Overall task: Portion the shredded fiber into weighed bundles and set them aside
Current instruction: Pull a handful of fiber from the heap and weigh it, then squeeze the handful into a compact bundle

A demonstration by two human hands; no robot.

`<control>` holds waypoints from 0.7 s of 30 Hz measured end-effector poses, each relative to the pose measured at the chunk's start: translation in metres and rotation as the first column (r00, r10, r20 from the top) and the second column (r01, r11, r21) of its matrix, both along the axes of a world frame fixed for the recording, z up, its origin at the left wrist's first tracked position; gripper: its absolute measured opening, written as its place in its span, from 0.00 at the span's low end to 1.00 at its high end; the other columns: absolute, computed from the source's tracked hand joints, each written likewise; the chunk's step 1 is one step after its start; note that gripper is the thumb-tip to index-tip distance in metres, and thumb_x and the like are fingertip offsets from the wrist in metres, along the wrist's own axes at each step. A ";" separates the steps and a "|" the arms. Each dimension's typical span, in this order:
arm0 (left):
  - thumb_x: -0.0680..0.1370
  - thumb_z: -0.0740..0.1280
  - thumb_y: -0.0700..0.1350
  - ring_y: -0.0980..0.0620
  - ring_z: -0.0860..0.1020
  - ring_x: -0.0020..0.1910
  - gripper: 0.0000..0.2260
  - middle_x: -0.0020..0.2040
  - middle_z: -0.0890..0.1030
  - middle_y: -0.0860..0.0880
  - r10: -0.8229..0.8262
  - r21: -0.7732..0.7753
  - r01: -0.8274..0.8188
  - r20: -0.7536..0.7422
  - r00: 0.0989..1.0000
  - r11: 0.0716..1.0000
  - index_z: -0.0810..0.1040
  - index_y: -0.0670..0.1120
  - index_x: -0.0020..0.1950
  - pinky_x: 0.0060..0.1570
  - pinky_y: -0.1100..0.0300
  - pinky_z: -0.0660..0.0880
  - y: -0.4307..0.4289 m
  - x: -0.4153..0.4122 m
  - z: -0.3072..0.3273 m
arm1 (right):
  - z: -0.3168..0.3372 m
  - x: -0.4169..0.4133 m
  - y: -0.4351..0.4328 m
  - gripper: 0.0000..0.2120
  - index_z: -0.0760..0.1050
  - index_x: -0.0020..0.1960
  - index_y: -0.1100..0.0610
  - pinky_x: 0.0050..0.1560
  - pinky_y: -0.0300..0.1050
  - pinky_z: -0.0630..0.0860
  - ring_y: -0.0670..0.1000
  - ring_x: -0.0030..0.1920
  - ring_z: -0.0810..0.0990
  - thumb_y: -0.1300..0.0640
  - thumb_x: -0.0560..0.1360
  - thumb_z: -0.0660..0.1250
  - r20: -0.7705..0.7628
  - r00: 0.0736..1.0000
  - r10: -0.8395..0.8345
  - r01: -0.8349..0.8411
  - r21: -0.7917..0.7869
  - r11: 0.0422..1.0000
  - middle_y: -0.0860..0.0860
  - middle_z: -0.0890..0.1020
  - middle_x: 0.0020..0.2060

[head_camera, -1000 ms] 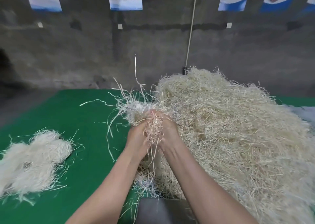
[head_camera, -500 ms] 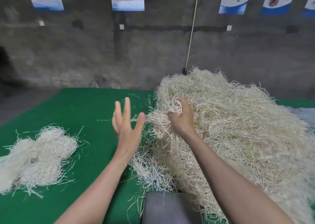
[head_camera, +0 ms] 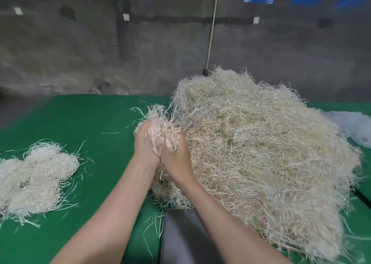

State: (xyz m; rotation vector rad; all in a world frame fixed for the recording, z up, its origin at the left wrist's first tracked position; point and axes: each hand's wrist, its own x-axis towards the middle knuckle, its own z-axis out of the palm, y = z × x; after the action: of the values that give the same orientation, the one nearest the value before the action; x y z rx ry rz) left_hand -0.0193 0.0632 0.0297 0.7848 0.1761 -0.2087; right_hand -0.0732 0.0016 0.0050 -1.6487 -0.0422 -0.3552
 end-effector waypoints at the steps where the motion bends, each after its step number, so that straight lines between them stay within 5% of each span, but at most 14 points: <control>1: 0.78 0.63 0.51 0.43 0.80 0.53 0.19 0.57 0.77 0.40 0.030 0.074 -0.028 -0.019 0.999 0.997 0.74 0.40 0.64 0.50 0.52 0.77 0.004 0.000 -0.007 | -0.009 -0.005 0.002 0.18 0.64 0.52 0.25 0.44 0.20 0.68 0.28 0.58 0.69 0.45 0.73 0.68 0.011 0.999 0.051 -0.052 0.026 0.998 0.23 0.70 0.50; 3: 0.80 0.61 0.51 0.44 0.81 0.46 0.19 0.50 0.80 0.41 -0.009 0.128 0.013 -0.030 1.000 0.992 0.75 0.39 0.63 0.45 0.53 0.78 0.010 -0.005 -0.017 | -0.021 -0.009 0.005 0.24 0.59 0.58 0.25 0.49 0.22 0.68 0.23 0.57 0.64 0.39 0.70 0.69 0.052 0.997 0.053 -0.059 0.106 0.993 0.17 0.63 0.53; 6: 0.74 0.66 0.46 0.50 0.78 0.29 0.08 0.33 0.78 0.47 -0.069 0.014 0.069 -0.003 0.998 0.998 0.79 0.43 0.39 0.28 0.60 0.77 0.013 -0.012 -0.023 | -0.028 0.001 0.004 0.23 0.63 0.61 0.36 0.52 0.34 0.69 0.34 0.57 0.70 0.34 0.70 0.66 -0.022 0.997 -0.075 0.078 0.304 0.950 0.32 0.69 0.57; 8: 0.70 0.68 0.48 0.48 0.79 0.29 0.07 0.33 0.80 0.46 -0.043 -0.050 0.040 -0.059 0.997 0.998 0.78 0.44 0.40 0.29 0.59 0.78 0.011 -0.017 -0.020 | -0.033 0.006 0.003 0.19 0.67 0.57 0.45 0.52 0.37 0.69 0.39 0.54 0.73 0.35 0.72 0.59 -0.180 0.976 -0.125 0.187 0.384 0.904 0.40 0.72 0.56; 10: 0.76 0.64 0.52 0.47 0.82 0.29 0.12 0.32 0.83 0.45 -0.013 -0.058 0.007 -0.105 0.994 0.998 0.78 0.43 0.45 0.29 0.56 0.78 0.008 -0.018 -0.014 | -0.044 0.007 0.005 0.24 0.72 0.58 0.51 0.62 0.50 0.70 0.47 0.56 0.75 0.35 0.74 0.54 -0.347 0.937 -0.030 0.210 0.494 0.844 0.48 0.76 0.59; 12: 0.79 0.62 0.51 0.46 0.82 0.30 0.13 0.32 0.83 0.44 0.010 -0.033 -0.012 -0.063 0.998 0.999 0.77 0.43 0.43 0.31 0.55 0.78 0.003 -0.019 -0.009 | -0.049 0.007 0.007 0.29 0.75 0.60 0.55 0.65 0.59 0.69 0.55 0.57 0.78 0.34 0.74 0.56 -0.411 0.896 0.167 0.212 0.727 0.653 0.56 0.80 0.56; 14: 0.78 0.64 0.49 0.48 0.81 0.44 0.09 0.45 0.82 0.49 0.072 0.216 -0.085 0.068 0.995 0.973 0.78 0.43 0.51 0.44 0.55 0.77 -0.002 -0.022 -0.013 | -0.040 0.009 0.006 0.32 0.74 0.65 0.55 0.67 0.62 0.67 0.59 0.60 0.76 0.32 0.73 0.59 -0.310 0.908 0.283 0.178 0.895 0.410 0.61 0.79 0.59; 15: 0.77 0.65 0.49 0.51 0.76 0.54 0.13 0.53 0.77 0.53 0.107 0.443 -0.171 0.165 0.980 0.880 0.76 0.45 0.59 0.52 0.57 0.71 -0.003 -0.025 -0.020 | -0.034 0.011 0.003 0.35 0.71 0.67 0.53 0.67 0.62 0.66 0.60 0.64 0.73 0.30 0.70 0.62 -0.272 0.919 0.287 0.158 0.918 0.365 0.61 0.75 0.64; 17: 0.77 0.66 0.51 0.56 0.65 0.61 0.21 0.59 0.69 0.55 0.146 0.702 -0.401 0.396 0.907 0.589 0.69 0.48 0.68 0.58 0.60 0.60 0.001 -0.026 -0.039 | -0.020 0.013 0.000 0.36 0.69 0.66 0.44 0.69 0.63 0.61 0.59 0.71 0.64 0.28 0.64 0.65 -0.269 0.932 0.244 0.130 0.875 0.467 0.57 0.65 0.72; 19: 0.77 0.65 0.45 0.53 0.63 0.60 0.16 0.55 0.69 0.55 0.060 0.752 -0.552 0.572 0.818 0.360 0.71 0.51 0.64 0.56 0.61 0.56 0.004 -0.028 -0.043 | -0.011 0.010 0.003 0.32 0.72 0.62 0.45 0.70 0.64 0.60 0.57 0.72 0.62 0.32 0.62 0.69 -0.291 0.927 0.236 0.085 0.777 0.623 0.54 0.64 0.72; 21: 0.74 0.63 0.35 0.51 0.63 0.63 0.20 0.59 0.70 0.52 -0.022 0.795 -0.526 0.558 0.830 0.302 0.70 0.50 0.65 0.58 0.62 0.56 0.005 -0.025 -0.044 | -0.009 0.009 0.005 0.39 0.69 0.67 0.51 0.68 0.63 0.63 0.57 0.70 0.65 0.38 0.61 0.73 -0.364 0.903 0.226 0.102 0.694 0.712 0.55 0.66 0.71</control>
State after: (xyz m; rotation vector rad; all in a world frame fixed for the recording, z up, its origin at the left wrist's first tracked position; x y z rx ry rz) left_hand -0.0444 0.0685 -0.0145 1.9694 -0.0842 0.5080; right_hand -0.0641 0.0066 -0.0039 -0.9141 0.3365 0.0683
